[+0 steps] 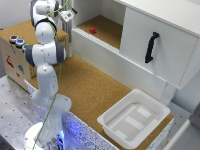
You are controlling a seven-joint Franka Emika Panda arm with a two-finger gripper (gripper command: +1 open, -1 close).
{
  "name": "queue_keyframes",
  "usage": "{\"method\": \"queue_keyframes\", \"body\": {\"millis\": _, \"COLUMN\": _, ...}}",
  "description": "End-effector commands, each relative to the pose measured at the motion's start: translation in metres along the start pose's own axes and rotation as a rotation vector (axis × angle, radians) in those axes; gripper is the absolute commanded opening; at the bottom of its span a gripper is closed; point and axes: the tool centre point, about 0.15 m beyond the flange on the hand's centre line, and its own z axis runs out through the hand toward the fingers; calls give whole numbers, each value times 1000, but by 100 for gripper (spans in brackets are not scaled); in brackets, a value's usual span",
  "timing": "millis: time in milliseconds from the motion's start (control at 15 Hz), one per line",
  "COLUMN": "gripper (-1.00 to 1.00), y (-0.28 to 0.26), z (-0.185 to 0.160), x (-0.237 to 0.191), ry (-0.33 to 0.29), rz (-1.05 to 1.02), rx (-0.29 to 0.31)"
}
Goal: Grasp the purple block and rotate it right
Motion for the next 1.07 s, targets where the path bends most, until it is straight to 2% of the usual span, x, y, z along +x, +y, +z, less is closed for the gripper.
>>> {"method": "queue_keyframes", "body": {"millis": 0, "gripper": 100, "y": 12, "z": 16, "x": 27, "ry": -147, "rz": 43, "rx": 63}}
{"method": "queue_keyframes", "body": {"millis": 267, "gripper": 100, "y": 21, "z": 42, "x": 35, "ry": -219, "rz": 5, "rx": 52}}
{"method": "queue_keyframes", "body": {"millis": 733, "gripper": 100, "y": 26, "z": 54, "x": 45, "ry": -239, "rz": 3, "rx": 81}}
{"method": "queue_keyframes", "body": {"millis": 800, "gripper": -100, "y": 28, "z": 53, "x": 45, "ry": -240, "rz": 5, "rx": 71}}
{"method": "queue_keyframes", "body": {"millis": 1000, "gripper": -100, "y": 32, "z": 52, "x": 39, "ry": -231, "rz": 11, "rx": 62}}
